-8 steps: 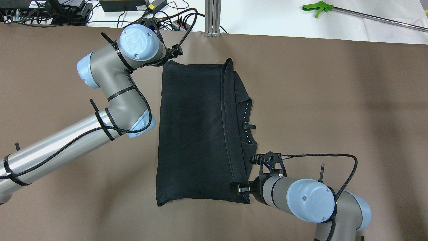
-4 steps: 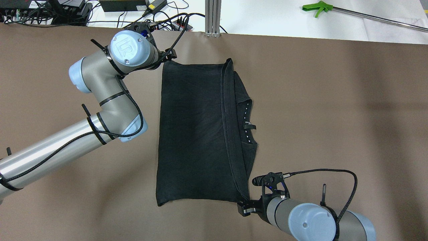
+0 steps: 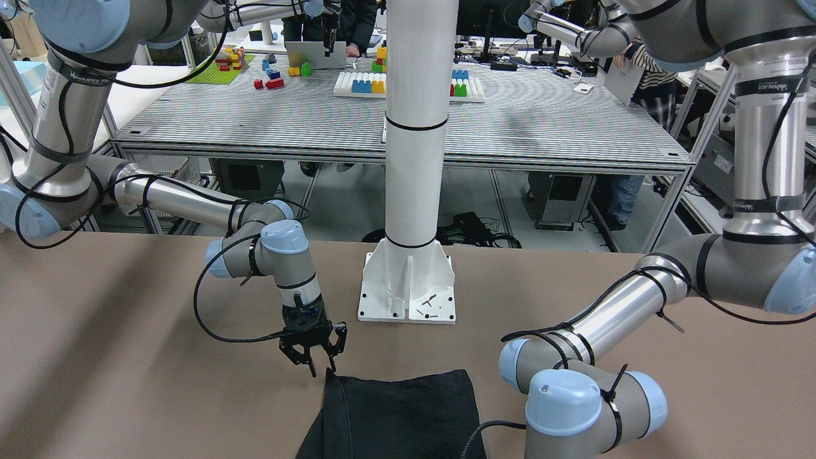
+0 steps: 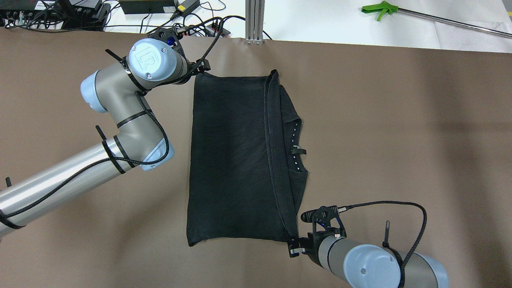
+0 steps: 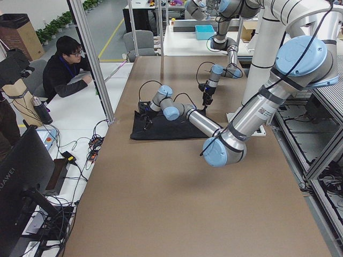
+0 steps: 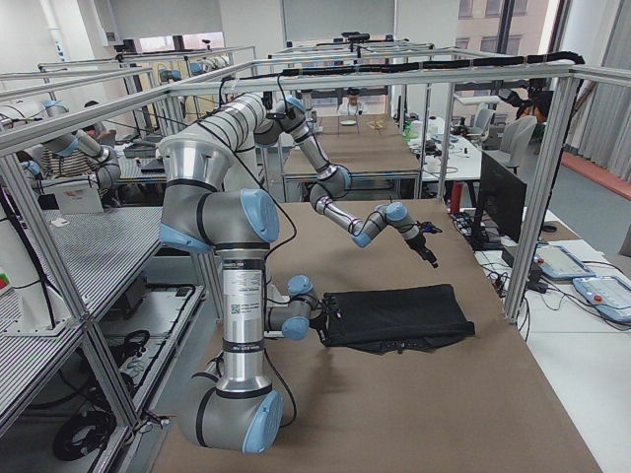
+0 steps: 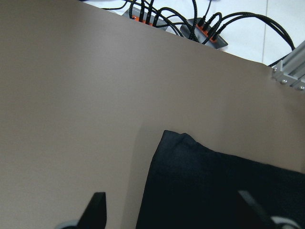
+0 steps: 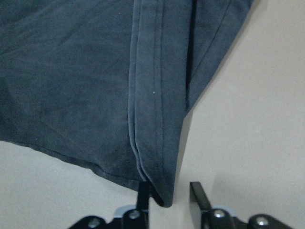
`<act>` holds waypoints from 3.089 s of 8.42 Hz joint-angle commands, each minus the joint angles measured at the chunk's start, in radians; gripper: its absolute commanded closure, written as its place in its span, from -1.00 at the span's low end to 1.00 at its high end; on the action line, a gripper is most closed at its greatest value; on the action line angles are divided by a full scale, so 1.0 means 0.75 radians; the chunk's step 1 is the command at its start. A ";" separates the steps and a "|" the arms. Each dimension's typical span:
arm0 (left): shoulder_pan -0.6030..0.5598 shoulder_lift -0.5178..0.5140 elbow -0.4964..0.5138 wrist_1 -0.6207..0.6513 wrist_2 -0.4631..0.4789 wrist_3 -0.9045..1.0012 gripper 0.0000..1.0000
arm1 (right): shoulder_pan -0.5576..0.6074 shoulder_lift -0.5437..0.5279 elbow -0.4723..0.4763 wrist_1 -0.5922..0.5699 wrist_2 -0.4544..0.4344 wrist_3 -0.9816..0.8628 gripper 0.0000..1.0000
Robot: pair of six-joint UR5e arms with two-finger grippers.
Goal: Fold clothes
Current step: 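Hold the shirt ends with both grippers, pulling it taut, then open both grippers and draw the right gripper back from the shirt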
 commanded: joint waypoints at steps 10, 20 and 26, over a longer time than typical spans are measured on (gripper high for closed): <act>-0.003 0.005 0.000 0.003 0.007 -0.003 -0.89 | 0.005 0.008 0.001 -0.003 -0.062 -0.001 1.00; -0.003 0.003 0.002 0.007 0.052 0.091 -0.89 | -0.145 -0.378 0.381 0.030 0.105 0.909 1.00; -0.003 0.001 0.012 0.001 0.052 0.102 -0.89 | -0.028 -0.168 0.191 0.012 -0.009 0.603 -0.89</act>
